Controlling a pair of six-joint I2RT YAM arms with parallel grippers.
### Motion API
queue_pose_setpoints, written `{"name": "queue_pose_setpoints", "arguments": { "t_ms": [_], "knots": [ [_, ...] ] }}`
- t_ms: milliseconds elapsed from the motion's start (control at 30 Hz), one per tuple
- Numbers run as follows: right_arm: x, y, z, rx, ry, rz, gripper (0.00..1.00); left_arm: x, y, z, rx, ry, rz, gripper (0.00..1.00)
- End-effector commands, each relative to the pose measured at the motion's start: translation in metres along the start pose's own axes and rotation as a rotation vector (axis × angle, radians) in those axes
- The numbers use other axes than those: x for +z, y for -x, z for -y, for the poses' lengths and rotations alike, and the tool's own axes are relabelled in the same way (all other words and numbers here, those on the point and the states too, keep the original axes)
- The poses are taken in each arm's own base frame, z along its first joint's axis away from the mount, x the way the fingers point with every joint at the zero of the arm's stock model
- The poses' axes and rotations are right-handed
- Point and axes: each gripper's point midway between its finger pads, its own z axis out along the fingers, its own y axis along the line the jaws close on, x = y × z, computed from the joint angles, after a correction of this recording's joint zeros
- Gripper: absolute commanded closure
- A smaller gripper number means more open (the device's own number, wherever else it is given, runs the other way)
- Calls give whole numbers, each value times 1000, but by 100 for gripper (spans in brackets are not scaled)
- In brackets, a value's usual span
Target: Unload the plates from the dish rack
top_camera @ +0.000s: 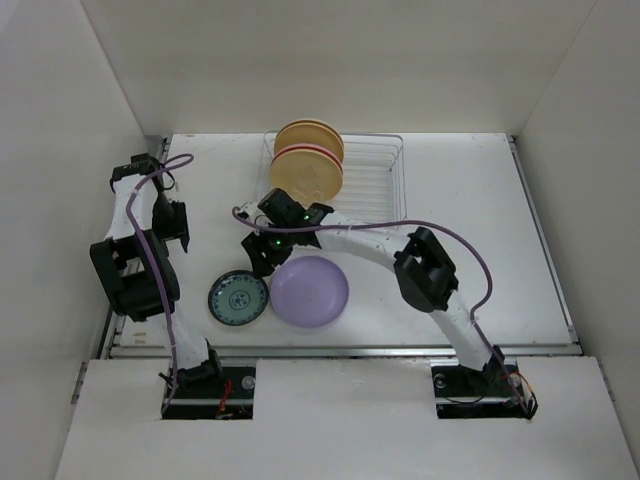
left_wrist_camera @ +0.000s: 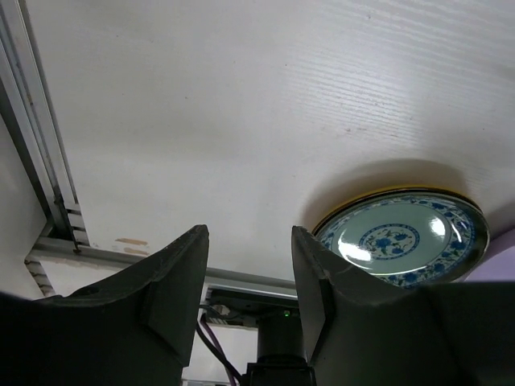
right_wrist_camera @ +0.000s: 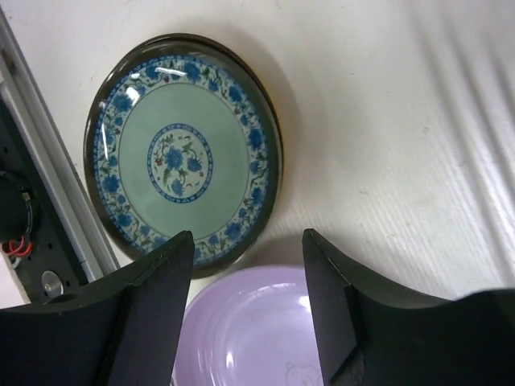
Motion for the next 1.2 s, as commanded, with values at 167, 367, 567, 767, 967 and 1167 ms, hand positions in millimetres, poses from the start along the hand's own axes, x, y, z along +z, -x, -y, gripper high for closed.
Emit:
{"name": "queue_pose_setpoints", "arguments": {
  "t_ms": [167, 367, 567, 767, 967, 1167],
  "knots": [
    [-147, 105, 27, -3, -263, 357, 37, -31, 5, 7, 59, -52, 84, 58],
    [-233, 140, 138, 118, -559, 527, 37, -37, 6, 29, 142, -102, 98, 58],
    [-250, 132, 216, 165, -830, 521, 37, -60, 39, 84, 220, -274, 147, 54],
    [-244, 141, 226, 113, -779, 542, 45, -65, 77, 147, 277, -405, 162, 47],
    [-235, 137, 230, 103, -772, 532, 53, -36, 98, 189, 305, -399, 129, 46],
    [-216, 126, 235, 110, -747, 486, 64, -16, 110, 200, 306, -371, 113, 46]
  ]
}}
